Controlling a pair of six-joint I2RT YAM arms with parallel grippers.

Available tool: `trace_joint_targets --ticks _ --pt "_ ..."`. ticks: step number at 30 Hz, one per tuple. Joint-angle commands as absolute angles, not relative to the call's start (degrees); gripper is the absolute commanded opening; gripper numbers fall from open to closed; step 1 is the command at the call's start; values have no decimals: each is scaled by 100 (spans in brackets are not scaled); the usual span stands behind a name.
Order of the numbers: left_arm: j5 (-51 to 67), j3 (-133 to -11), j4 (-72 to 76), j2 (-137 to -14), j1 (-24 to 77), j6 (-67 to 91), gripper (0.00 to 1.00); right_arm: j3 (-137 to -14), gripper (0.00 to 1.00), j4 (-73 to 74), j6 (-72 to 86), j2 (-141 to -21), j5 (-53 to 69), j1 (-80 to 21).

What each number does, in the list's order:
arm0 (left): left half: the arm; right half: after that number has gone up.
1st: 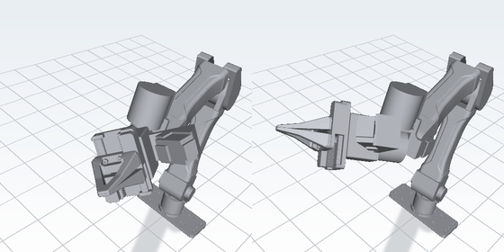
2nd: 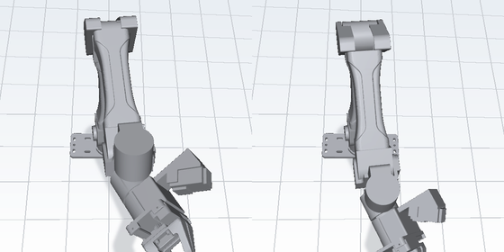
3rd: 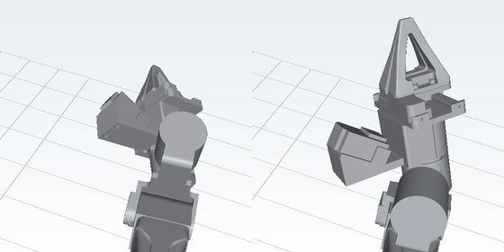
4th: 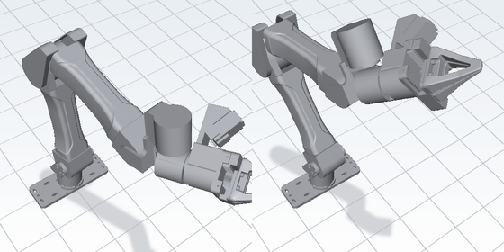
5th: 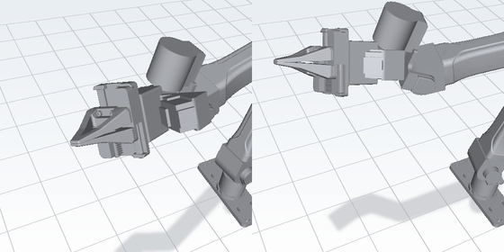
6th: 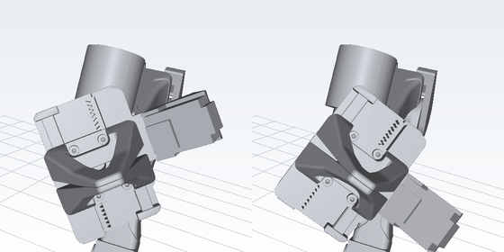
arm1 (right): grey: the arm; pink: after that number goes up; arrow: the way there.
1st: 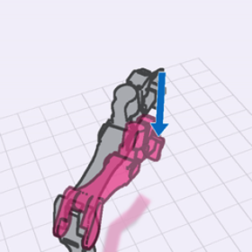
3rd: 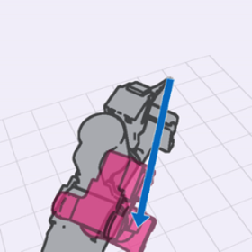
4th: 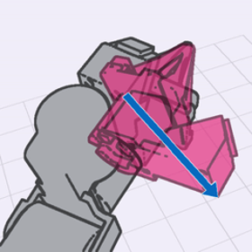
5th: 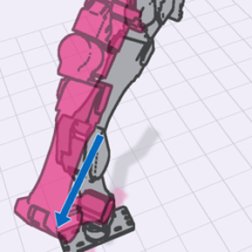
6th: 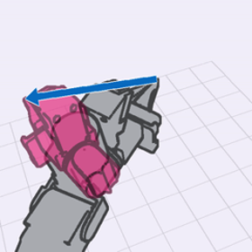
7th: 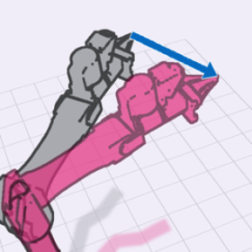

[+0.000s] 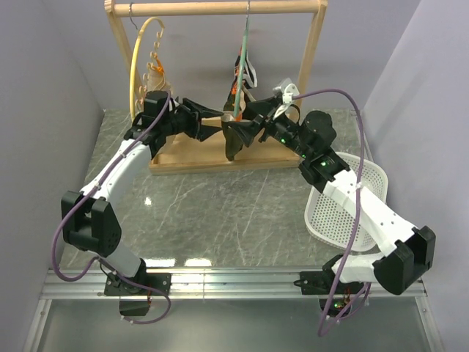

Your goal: Clip the underwear to the hanger

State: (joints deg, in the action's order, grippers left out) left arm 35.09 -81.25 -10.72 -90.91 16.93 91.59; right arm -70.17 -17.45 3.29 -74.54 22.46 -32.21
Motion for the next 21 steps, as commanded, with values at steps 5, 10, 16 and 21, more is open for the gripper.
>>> trace_joint_targets --ticks 5,10,16,21 --pt "3278 -7762 -1379 -8596 1608 7518 79 -7295 91 -1020 53 -6865 2250 -3068" --pt "3051 -7278 -1660 -8271 1617 6455 99 -7453 91 -371 61 -6619 2145 -2813" --pt "2532 -6715 -2065 -7691 1661 5084 99 -7383 91 358 70 -6171 1969 -2391" --pt "2268 -6505 -2592 -7322 1714 3948 99 -7208 92 1079 53 -5670 1793 -2084"
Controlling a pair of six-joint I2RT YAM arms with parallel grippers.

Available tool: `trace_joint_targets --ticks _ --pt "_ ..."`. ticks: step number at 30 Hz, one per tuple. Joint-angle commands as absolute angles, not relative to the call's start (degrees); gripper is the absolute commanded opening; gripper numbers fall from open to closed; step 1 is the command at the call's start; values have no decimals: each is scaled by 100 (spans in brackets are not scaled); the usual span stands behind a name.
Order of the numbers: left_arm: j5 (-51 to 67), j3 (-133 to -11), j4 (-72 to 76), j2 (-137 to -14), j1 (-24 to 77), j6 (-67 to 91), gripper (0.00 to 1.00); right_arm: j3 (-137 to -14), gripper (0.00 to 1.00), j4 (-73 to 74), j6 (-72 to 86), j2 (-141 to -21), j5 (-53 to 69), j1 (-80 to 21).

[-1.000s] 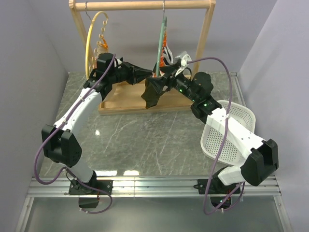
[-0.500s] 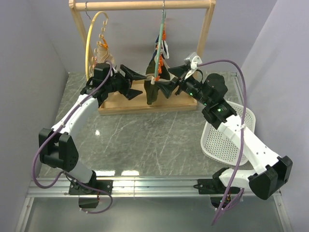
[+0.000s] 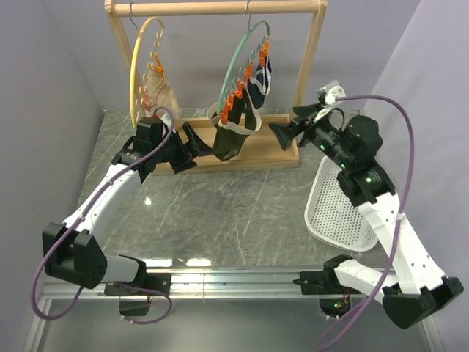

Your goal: Clip the underwear to the hanger

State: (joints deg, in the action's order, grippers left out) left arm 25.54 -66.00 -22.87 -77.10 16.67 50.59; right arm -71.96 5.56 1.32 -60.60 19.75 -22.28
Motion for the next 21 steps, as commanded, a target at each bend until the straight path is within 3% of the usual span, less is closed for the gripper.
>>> trace_joint_targets --ticks 1,11,16,21 --pt "2181 -6408 -2628 -7130 1731 3616 99 -7172 92 1177 -34 -5591 1749 -2031" --pt "1908 -6477 -2680 -5792 1731 1180 99 -6733 92 2705 -158 -5036 1556 -1582" --pt "900 -6776 -3119 -5792 1731 642 99 -6294 92 2936 -44 -4905 1398 -1477" --pt "413 -6269 -3085 -5346 1731 317 99 -5652 93 2953 -158 -4281 1424 -1310"
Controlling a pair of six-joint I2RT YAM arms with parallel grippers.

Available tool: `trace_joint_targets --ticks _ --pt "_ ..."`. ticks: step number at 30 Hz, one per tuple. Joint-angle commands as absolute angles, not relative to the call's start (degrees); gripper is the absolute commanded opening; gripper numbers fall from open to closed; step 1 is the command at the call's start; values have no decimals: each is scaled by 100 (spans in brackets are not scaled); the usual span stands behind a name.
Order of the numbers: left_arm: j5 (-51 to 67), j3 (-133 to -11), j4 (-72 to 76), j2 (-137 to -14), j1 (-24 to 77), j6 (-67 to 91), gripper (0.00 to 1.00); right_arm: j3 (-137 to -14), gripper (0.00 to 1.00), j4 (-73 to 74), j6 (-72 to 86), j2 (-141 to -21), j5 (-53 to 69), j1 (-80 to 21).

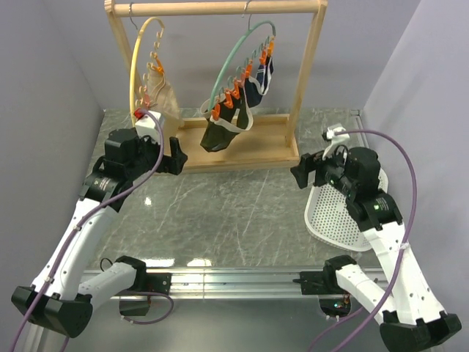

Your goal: Clip the underwear to the hanger

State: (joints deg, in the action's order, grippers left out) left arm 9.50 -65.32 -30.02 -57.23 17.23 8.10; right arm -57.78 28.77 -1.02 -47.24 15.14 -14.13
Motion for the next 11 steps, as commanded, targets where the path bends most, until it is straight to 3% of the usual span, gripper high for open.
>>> trace_joint_targets --ticks 1,11 --pt "404 -6162 -3041 -5248 1731 308 99 -5564 93 2971 -184 -4185 1424 -1283" --pt "361 -5686 -3023 -4422 1687 386 100 -4931 94 2804 -44 -3069 1354 -1222"
